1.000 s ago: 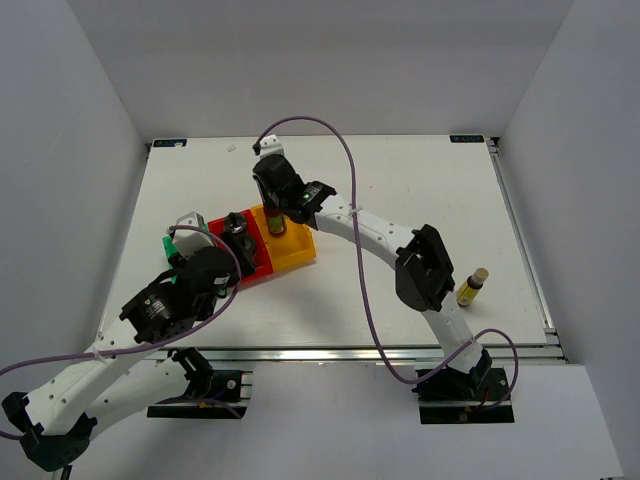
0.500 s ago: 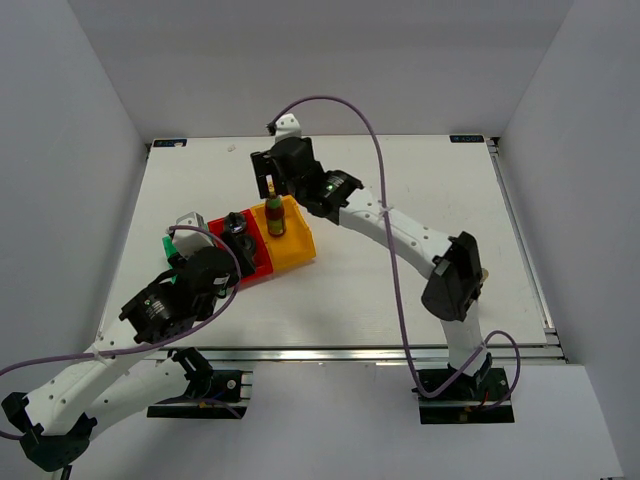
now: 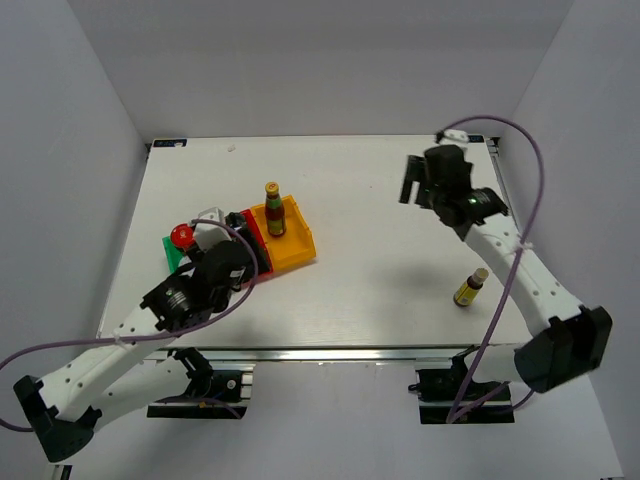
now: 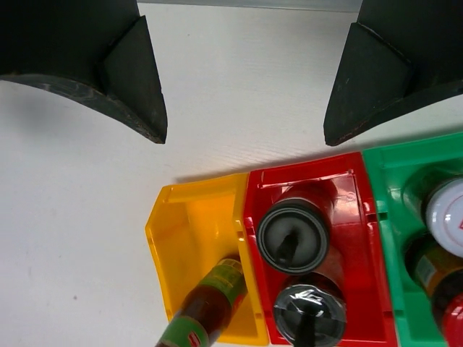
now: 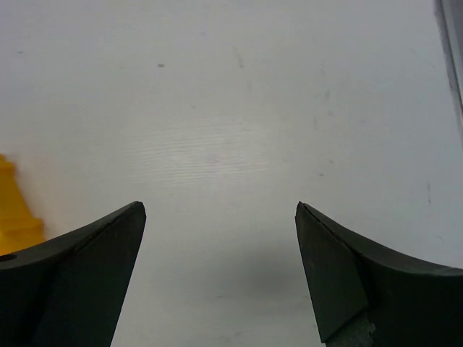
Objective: Organize the condiment bottles
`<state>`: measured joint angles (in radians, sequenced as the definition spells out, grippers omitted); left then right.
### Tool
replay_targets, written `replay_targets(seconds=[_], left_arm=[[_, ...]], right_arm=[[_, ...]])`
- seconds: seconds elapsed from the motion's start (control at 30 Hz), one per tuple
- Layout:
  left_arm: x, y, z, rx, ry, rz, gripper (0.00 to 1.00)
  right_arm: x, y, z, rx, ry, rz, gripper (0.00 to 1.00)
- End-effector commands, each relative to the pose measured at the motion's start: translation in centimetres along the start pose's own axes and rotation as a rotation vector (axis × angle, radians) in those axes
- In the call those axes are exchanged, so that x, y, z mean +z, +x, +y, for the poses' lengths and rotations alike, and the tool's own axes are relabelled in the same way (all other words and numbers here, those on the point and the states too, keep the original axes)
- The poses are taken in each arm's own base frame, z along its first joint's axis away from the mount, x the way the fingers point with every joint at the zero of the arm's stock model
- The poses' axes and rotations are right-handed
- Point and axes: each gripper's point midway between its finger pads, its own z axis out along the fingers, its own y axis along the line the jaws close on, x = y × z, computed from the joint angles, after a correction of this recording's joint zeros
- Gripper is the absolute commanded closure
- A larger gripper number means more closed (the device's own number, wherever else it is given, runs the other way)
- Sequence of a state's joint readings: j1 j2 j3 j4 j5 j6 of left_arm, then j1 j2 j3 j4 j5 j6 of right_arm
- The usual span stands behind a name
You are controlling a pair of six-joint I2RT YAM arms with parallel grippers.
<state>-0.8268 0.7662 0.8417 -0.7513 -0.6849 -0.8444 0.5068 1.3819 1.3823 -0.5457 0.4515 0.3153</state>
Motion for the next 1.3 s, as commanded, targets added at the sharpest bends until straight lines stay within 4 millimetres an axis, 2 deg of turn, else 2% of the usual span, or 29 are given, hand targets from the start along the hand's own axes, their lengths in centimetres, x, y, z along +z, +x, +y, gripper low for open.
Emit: replay_targets(seconds=[0.0,0.07,0.1,0.13,0.17,0.2,0.23,0.3,0.43,0.5,0.6,0.73,0.83,1.27], left_arm=[[1.5,0.5,-2.3,0.055,0.037,0.025,0.02],[2.0,0.5,-3.1,0.073,0.052,0.027,0.02],[2.2,0.7,-3.4,0.083,0.062,0.028,0.02],[2.6,0.6,-4.4,0.075,0.090,0.020,0.02],[2.8,0.7,-4.8,0.098,0.106,0.019,0.02],[2.9,0.3,-5.6,0.097,0.133,0.010,0.02],[3.2,0.7,-6.1,0.129,0.144,0.029,0.02],[3.5,0.7,-6.6,0.144,0.142,0.036,0.02],[4.5,1.0,-7.7,0.168,0.156,0.049,0.02],[5.0,1.5,-8.1,0.187,0.171,0.069,0.02],[5.6,1.8,-8.4,0.198,0.176,0.088,0.02],[6.1,2.2,-8.3,0.199,0.184,0.107,0.02],[6.4,2.5,-8.4,0.198,0.189,0.120,0.02],[6.8,3.0,-8.3,0.196,0.188,0.147,0.02]], right_arm=[[-1.1,3.4,-6.3,0.114,0.102,0.064,0.11],[-1.2,5.5,-8.7,0.151,0.130,0.115,0.11],[-1.4,6.3,-10.5,0.201,0.155,0.137,0.11],[-1.4,8.5,-11.5,0.223,0.188,0.187,0.11],[-1.5,9.6,-12.4,0.241,0.218,0.210,0.11],[-1.9,9.9,-13.6,0.274,0.253,0.199,0.11],[-1.8,11.1,-14.2,0.282,0.269,0.219,0.11],[-2.1,11.9,-14.8,0.302,0.285,0.237,0.11],[-2.6,12.9,-15.5,0.306,0.323,0.255,0.11],[-2.8,14.1,-15.7,0.300,0.332,0.290,0.11],[-3.0,15.7,-16.5,0.312,0.385,0.326,0.11],[-3.1,16.7,-16.6,0.329,0.392,0.351,0.11],[-3.6,17.6,-17.5,0.341,0.456,0.372,0.11],[-4.3,20.5,-17.2,0.387,0.464,0.443,0.11]])
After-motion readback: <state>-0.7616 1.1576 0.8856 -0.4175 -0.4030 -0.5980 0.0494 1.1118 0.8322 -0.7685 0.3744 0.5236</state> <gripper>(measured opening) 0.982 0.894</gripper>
